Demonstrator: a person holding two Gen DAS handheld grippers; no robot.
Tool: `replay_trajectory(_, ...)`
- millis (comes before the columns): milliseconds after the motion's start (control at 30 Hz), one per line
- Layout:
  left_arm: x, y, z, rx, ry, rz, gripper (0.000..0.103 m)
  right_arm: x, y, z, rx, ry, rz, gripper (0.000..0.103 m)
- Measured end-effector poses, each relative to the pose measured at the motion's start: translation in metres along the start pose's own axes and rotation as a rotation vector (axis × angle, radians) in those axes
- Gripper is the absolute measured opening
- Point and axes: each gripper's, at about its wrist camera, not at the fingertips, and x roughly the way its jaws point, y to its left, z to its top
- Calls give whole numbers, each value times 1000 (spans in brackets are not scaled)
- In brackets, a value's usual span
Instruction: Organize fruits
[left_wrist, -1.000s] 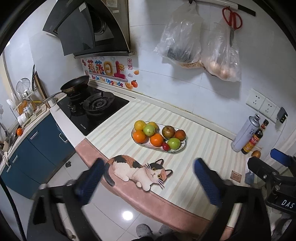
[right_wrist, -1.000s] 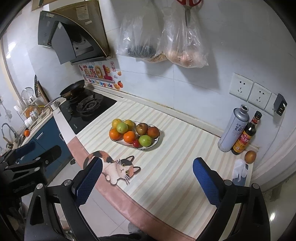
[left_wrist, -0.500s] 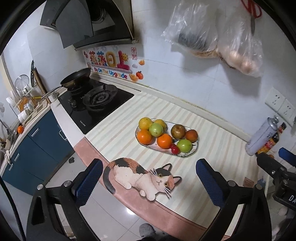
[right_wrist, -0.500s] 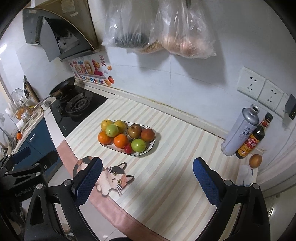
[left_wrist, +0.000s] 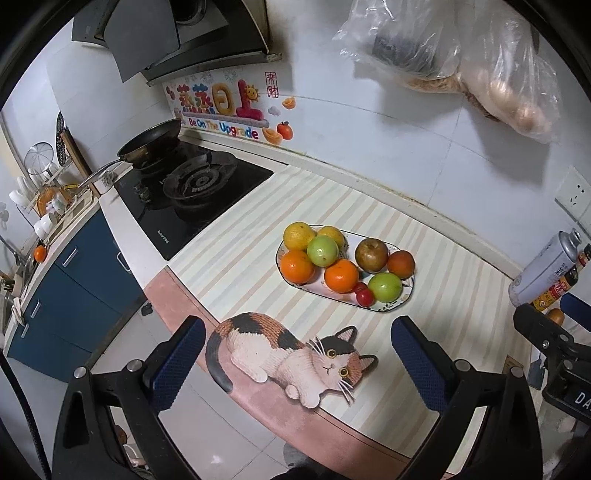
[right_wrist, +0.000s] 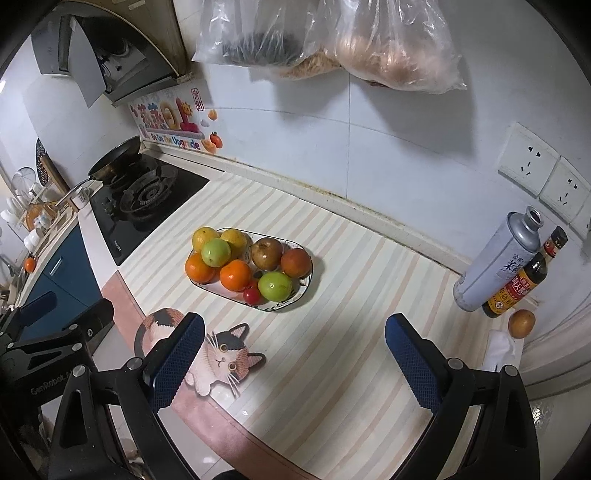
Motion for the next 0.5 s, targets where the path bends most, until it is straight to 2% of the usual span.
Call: replay_trajectory(500, 4, 3, 3, 3, 2, -9, 103, 6, 0, -1, 8, 21, -5, 100)
